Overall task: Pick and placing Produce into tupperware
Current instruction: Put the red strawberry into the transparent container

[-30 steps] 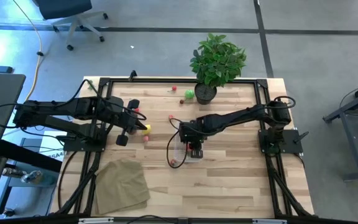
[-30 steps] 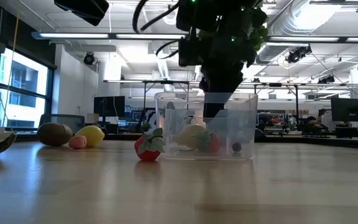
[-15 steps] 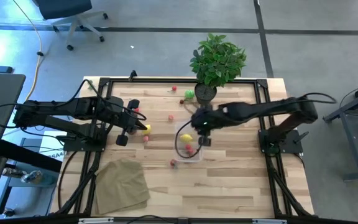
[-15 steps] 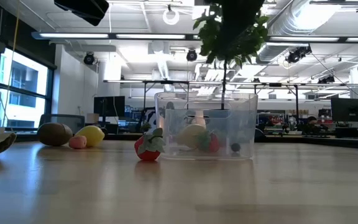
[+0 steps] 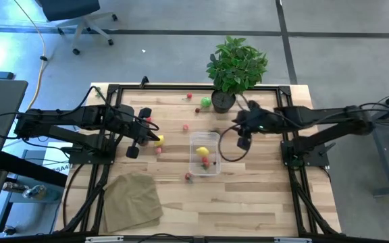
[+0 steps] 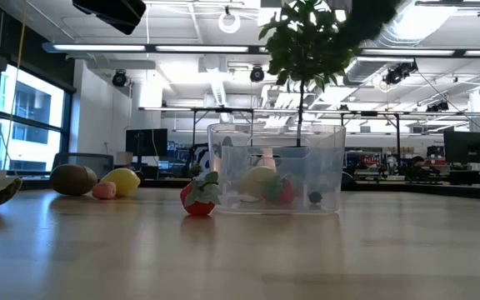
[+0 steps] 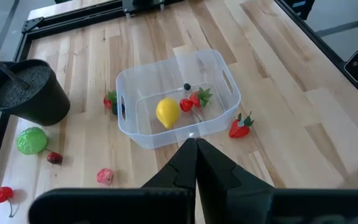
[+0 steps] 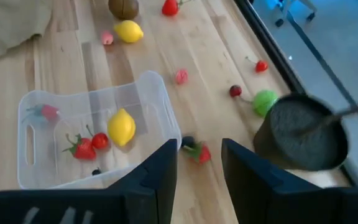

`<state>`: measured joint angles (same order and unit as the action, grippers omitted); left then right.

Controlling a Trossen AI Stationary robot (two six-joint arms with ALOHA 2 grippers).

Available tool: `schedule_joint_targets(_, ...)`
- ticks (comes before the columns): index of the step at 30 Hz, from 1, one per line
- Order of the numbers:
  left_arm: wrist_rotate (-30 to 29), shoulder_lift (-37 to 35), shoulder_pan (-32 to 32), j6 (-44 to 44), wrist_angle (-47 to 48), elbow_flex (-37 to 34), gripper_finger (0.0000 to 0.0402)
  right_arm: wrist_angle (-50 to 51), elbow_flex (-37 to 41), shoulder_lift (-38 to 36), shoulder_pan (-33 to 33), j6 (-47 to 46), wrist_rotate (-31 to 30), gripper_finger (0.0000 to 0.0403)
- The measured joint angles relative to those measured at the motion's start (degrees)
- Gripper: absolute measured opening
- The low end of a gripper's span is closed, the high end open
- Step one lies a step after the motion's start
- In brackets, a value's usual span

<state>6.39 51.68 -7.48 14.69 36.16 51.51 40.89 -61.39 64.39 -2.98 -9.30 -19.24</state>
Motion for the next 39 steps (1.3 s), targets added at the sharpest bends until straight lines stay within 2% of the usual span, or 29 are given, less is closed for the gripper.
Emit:
schedule_joint_targets(6, 0.0, 0.0, 0.0, 0.0, 0.0, 0.0, 0.0001, -15.7, 21.3, -13.3, 0.0, -4.4, 2.4, 0.0119)
schedule_joint_targets(10, 0.0, 0.0, 0.0, 0.0, 0.0, 0.0, 0.0001, -20.0, 30.3, -18.9, 0.0, -6.9, 3.2, 0.0119)
schedule_joint_targets(14, 0.0, 0.0, 0.0, 0.0, 0.0, 0.0, 0.0001, -22.5, 36.5, -21.0, 0.0, -7.3, 3.2, 0.0119)
schedule_joint_targets(19, 0.0, 0.0, 0.0, 0.0, 0.0, 0.0, 0.0001, -28.7, 41.5, -20.2, 0.0, -6.0, 1.6, 0.0119)
schedule_joint_targets(23, 0.0, 0.0, 0.0, 0.0, 0.0, 0.0, 0.0001, -36.2, 44.0, -18.5, 0.1, -7.3, -2.8, 0.0119)
schedule_joint_targets(27, 0.0, 0.0, 0.0, 0.0, 0.0, 0.0, 0.0001, -41.2, 45.5, -16.2, 2.4, -8.9, -4.1, 0.0119)
schedule_joint_targets(33, 0.0, 0.0, 0.0, 0.0, 0.0, 0.0, 0.0001, -48.1, 47.7, -9.9, 9.4, -6.5, 5.0, 0.0123)
schedule_joint_targets(39, 0.0, 0.0, 0.0, 0.0, 0.0, 0.0, 0.0001, -56.3, 48.1, -1.5, 16.6, -3.3, 12.0, 0.0162)
